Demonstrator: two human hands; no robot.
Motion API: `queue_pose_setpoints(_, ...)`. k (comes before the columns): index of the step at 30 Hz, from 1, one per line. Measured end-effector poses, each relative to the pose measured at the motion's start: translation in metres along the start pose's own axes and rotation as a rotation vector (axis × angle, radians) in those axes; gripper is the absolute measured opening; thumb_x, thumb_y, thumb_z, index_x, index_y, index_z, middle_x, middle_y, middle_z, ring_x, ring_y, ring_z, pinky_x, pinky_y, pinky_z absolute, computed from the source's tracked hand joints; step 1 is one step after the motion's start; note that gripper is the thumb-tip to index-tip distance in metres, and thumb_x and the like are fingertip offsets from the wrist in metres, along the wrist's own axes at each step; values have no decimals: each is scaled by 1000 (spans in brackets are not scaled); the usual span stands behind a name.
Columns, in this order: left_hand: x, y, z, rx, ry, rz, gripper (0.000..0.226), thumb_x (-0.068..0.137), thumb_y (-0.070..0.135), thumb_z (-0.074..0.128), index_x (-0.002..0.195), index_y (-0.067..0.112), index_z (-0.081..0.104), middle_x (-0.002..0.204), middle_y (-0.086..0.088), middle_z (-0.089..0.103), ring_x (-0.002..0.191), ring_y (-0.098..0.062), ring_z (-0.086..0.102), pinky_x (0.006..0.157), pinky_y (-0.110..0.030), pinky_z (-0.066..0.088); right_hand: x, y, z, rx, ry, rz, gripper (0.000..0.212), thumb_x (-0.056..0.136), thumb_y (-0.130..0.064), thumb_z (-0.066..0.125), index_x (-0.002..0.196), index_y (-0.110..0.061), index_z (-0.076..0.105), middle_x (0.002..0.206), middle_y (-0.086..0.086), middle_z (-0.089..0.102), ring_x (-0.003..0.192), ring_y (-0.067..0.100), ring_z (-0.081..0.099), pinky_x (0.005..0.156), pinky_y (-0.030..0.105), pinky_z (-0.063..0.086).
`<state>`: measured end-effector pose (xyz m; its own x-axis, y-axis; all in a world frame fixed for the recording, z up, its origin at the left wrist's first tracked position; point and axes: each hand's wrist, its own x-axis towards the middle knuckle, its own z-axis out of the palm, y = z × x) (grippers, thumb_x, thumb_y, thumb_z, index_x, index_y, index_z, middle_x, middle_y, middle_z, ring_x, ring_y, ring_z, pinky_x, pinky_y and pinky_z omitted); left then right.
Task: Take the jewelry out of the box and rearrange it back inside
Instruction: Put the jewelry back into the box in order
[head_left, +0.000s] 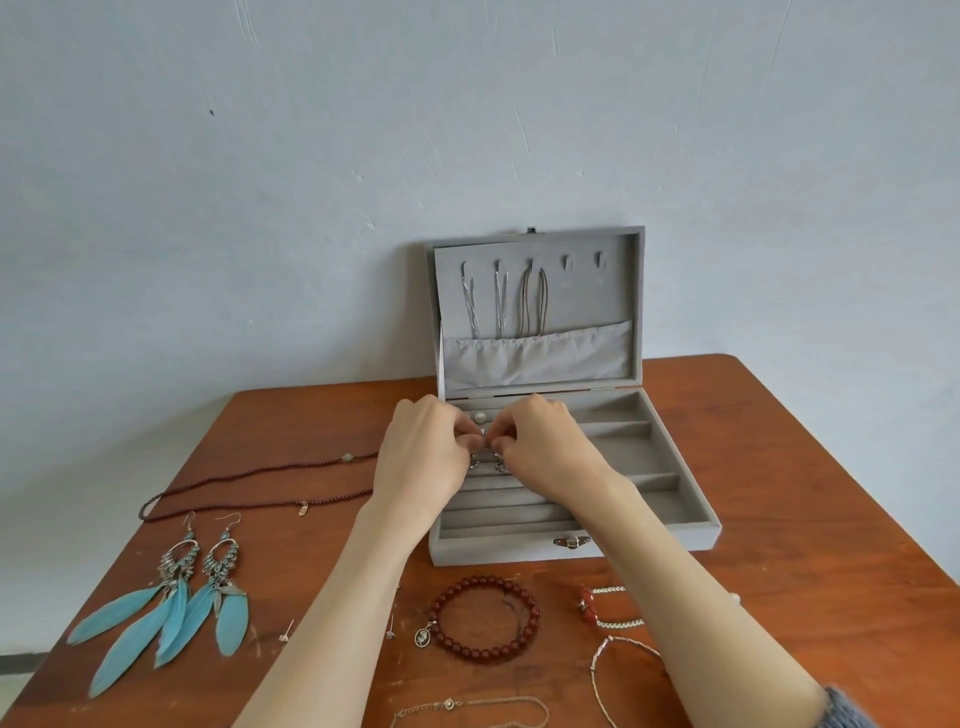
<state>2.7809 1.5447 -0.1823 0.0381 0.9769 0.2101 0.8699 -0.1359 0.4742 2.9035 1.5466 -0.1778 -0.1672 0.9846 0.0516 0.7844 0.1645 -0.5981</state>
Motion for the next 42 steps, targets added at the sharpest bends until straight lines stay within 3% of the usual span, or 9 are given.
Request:
queue_pose_setpoints(9,-1,0,3,10,38,20,17,85,22,65,99,14,72,99,-6,59,99,-24,52,82,-41,48,2,1,2,5,16,13,23,87,-6,52,101,-11,70,104,14,67,104,28,55,82,31,44)
queue_pose_setpoints(16,0,-1,3,-5,56,24,19,88,20,62,102,11,70,101,-6,56,101,-23,49,75,-27,37,3,2,4,1,72,34,13,87,-10,56,92,-7,68,101,14,66,100,28,57,76,30,42)
queue_pose_setpoints(22,0,-1,6,58,64,35,21,90,22,59,104,9,69,102,-8,54,99,-22,49,74,-28,40,3,-1,7,-15,90,14,16,87,-10,56,94,-4,69,97,15,67,96,28,57,77,33,45)
queue_pose_setpoints(30,0,-4,4,-68,93,51,12,88,19,61,94,12,67,92,0,52,90,-16,46,72,-23,32,-1,2,1,10,131,2,20,86,-9,54,95,-10,72,102,13,65,98,28,58,82,32,44)
queue_pose_setpoints(38,-6,-17,-8,91,125,191,19,86,25,63,103,25,71,86,9,45,91,-10,31,75,-22,30,-10,5,-8,-124,117,-55,22,89,-25,57,108,-27,68,95,-2,47,108,21,51,92,33,35)
queue_pose_setpoints(42,-7,-19,-9,106,76,210,26,83,32,66,108,30,69,85,8,43,90,-11,30,73,-22,30,-12,3,-5,-164,71,-66,27,89,-31,58,114,-32,65,112,0,53,114,20,47,93,32,30)
